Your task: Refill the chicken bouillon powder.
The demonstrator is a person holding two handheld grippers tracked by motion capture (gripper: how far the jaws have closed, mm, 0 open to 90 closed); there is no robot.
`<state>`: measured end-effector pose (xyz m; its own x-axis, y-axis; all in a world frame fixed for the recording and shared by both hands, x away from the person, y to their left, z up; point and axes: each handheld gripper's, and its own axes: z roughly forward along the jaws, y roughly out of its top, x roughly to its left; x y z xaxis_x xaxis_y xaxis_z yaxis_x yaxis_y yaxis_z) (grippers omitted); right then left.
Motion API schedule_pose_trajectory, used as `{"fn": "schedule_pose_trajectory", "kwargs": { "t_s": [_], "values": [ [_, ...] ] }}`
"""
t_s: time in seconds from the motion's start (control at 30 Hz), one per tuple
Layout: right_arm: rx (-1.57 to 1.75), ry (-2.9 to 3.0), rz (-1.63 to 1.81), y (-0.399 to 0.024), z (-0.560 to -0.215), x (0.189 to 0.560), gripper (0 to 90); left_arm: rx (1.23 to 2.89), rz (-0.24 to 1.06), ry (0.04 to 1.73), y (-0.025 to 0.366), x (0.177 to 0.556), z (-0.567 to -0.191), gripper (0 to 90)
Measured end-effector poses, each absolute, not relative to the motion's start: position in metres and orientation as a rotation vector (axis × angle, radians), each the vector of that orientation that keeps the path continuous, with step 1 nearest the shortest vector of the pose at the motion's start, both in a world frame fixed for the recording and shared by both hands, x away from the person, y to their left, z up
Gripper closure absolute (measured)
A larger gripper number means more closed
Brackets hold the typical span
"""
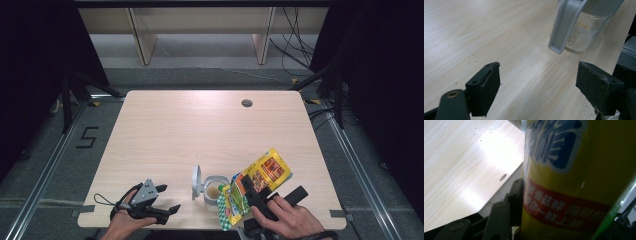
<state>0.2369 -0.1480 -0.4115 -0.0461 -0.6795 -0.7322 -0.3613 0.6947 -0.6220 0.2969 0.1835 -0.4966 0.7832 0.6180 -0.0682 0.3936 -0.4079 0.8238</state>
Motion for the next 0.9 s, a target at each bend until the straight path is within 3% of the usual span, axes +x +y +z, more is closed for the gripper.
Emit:
{"fn": "schedule_pose_trajectory", "kwargs": {
  "t_s": [0.9],
  "values": [
    [-0.860,1.656,-0.308,-0.1495,-0.4095,0.2384,61.2,2.033,0.298,0.771,0.1824,0.2965,-0.4972,18.7]
  ]
}}
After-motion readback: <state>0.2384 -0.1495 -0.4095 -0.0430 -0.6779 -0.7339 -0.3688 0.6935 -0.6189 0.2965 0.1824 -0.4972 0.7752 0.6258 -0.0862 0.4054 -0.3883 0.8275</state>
